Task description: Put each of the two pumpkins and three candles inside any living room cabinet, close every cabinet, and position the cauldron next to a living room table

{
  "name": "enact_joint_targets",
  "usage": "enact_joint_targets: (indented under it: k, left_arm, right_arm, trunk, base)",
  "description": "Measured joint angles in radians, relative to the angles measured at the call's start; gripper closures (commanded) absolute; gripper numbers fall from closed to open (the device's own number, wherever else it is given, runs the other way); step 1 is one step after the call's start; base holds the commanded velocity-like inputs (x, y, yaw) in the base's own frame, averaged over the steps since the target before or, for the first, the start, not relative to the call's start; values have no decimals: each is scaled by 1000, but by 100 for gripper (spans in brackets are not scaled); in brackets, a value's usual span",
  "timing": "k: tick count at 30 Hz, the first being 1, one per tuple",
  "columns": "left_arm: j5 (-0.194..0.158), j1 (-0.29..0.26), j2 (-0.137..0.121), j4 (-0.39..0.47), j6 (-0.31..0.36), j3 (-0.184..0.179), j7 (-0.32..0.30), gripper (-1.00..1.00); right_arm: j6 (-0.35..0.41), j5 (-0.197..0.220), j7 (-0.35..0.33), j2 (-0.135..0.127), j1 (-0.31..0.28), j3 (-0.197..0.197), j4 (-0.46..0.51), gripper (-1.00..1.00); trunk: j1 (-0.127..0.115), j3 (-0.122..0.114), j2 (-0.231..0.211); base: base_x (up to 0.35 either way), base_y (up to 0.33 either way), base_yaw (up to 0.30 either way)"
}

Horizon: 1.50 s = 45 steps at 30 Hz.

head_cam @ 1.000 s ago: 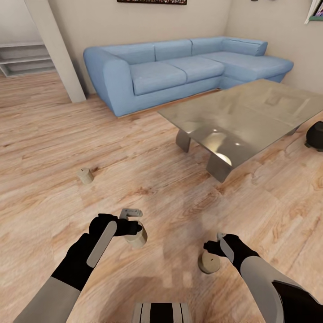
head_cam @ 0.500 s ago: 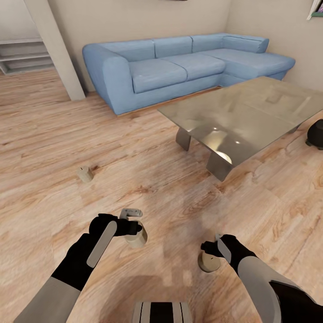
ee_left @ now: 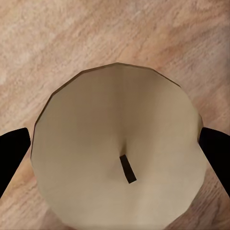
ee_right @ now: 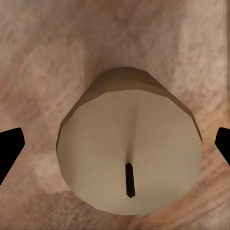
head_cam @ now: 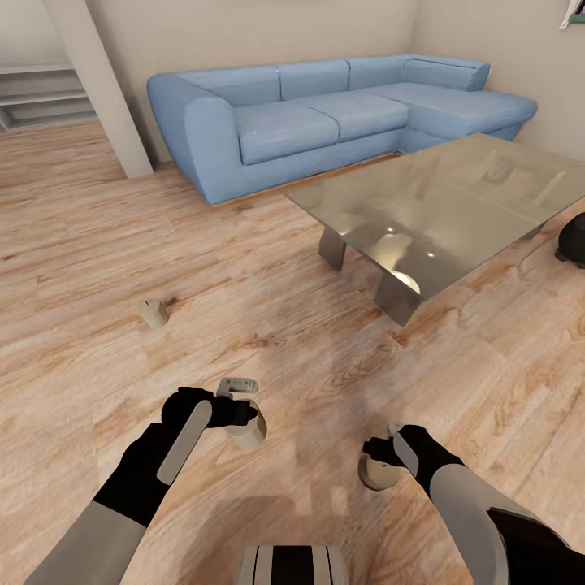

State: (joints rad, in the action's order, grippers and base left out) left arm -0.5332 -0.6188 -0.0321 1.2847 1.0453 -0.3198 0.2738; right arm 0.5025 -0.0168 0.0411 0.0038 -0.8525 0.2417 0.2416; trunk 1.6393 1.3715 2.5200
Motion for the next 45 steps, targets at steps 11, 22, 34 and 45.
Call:
enact_joint_targets:
  k: [11, 22, 34, 45]
  left_arm:
    - [1, 0, 1, 0, 0, -1, 0, 100]
    - [1, 0, 1, 0, 0, -1, 0, 100]
    - [2, 0, 1, 0, 0, -2, 0, 100]
    - [2, 0, 1, 1, 0, -2, 0, 100]
  right_arm:
    - [3, 0, 1, -2, 0, 0, -1, -100]
    - [5, -1, 3, -3, 0, 2, -2, -100]
    - [6, -2, 3, -3, 0, 3, -2, -100]
    - [6, -1, 3, -3, 0, 3, -7, -100]
  trunk:
    - [2, 15, 1]
    - [2, 15, 1]
    - [4, 31, 2]
    - [4, 31, 2]
  base:
    - [0, 0, 0]
    - [0, 0, 0]
    - [0, 0, 0]
    - [0, 0, 0]
